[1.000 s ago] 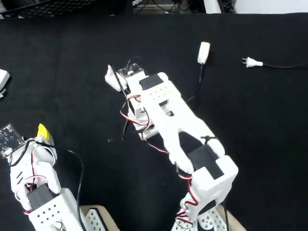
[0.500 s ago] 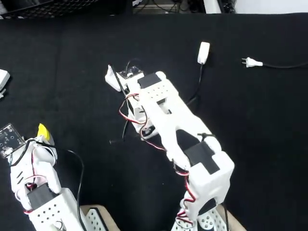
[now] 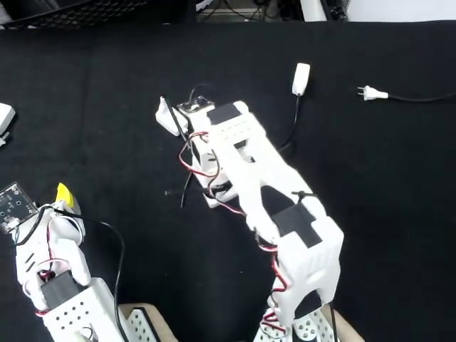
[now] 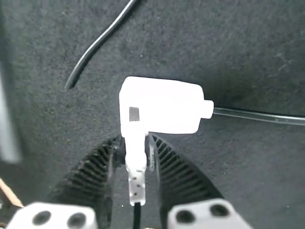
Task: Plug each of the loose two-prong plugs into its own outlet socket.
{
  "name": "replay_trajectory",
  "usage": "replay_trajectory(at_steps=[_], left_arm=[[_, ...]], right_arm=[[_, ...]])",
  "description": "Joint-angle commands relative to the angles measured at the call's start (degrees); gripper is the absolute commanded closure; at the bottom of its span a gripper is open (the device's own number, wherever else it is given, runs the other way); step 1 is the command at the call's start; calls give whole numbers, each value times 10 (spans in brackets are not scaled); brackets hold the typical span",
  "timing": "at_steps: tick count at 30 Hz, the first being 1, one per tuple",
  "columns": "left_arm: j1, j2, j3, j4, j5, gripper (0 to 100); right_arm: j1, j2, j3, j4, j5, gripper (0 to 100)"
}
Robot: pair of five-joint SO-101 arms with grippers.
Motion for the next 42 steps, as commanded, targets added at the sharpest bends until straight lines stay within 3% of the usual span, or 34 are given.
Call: replay_trajectory(at_steps=[1, 23, 42], left_arm=[[-5, -4, 7, 3, -1, 777], [-4, -4, 7, 3, -1, 777], [-4, -4, 7, 3, -1, 777]], right_arm=[[51, 44, 0, 1, 21, 987], [159, 42, -4, -3, 99, 987], [244, 44, -95, 2, 156, 987]])
